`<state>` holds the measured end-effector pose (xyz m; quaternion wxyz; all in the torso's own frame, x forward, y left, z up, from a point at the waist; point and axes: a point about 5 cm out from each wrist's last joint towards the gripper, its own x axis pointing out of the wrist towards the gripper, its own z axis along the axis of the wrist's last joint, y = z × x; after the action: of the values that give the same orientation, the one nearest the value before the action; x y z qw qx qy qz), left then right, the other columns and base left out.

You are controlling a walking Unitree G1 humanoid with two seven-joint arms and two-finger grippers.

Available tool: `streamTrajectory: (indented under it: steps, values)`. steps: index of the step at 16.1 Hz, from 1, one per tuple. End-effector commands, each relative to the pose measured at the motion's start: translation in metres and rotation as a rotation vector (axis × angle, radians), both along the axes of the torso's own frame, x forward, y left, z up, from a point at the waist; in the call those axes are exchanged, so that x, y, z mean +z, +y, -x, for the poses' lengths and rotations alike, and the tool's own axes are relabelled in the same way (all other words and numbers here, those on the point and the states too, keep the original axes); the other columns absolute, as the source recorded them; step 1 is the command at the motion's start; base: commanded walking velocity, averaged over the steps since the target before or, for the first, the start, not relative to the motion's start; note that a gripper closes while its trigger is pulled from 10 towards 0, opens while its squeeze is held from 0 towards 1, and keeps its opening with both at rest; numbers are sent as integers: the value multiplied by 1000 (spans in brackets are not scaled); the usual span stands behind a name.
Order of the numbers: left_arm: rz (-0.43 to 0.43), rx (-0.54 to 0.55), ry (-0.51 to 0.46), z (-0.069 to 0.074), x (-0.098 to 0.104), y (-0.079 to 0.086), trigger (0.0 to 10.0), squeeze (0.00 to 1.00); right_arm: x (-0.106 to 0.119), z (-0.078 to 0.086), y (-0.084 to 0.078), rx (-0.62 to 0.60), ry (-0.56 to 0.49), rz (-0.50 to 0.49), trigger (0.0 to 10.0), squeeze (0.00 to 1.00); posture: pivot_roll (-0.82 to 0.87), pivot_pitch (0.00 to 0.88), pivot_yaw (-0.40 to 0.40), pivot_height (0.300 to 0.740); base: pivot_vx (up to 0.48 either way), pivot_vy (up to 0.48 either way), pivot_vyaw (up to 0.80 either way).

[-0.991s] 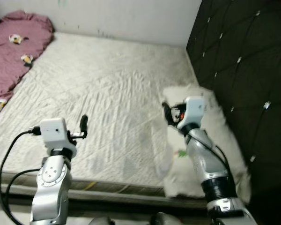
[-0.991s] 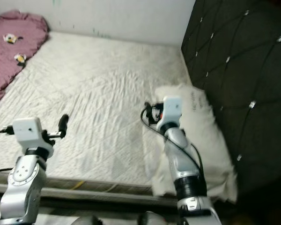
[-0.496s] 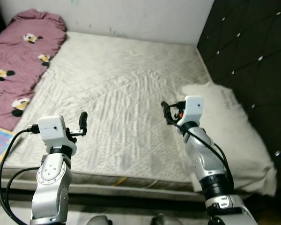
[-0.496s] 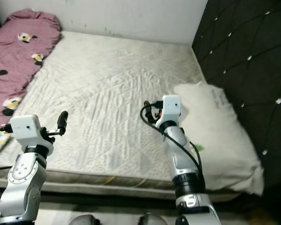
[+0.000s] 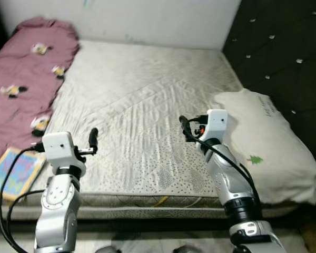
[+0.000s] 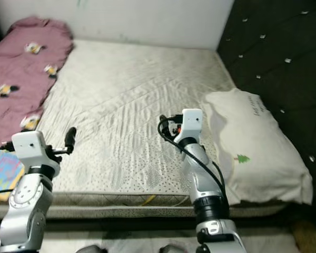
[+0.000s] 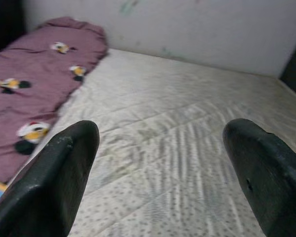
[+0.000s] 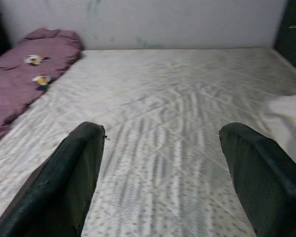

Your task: Clean up the room

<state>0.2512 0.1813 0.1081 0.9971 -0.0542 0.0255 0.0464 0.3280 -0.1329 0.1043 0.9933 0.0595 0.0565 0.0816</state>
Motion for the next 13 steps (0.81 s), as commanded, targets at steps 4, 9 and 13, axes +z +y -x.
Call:
streamTrajectory:
  steps: [4, 9, 13]
  values:
    - [2, -20, 0, -1, 1, -7, 10000, 0, -2, 1, -7, -17, 15, -3, 10000, 0, 6, 0, -55, 740, 0, 480, 0]
    - [5, -20, 5, 0, 0, -8, 10000, 0, -2, -1, -6, -13, 13, 17, 10000, 0, 9, 0, -61, 740, 0, 480, 0]
    - [9, -18, 0, -1, 1, -8, 10000, 0, -2, -1, -5, -11, 9, 25, 10000, 0, 9, 0, -61, 740, 0, 480, 0]
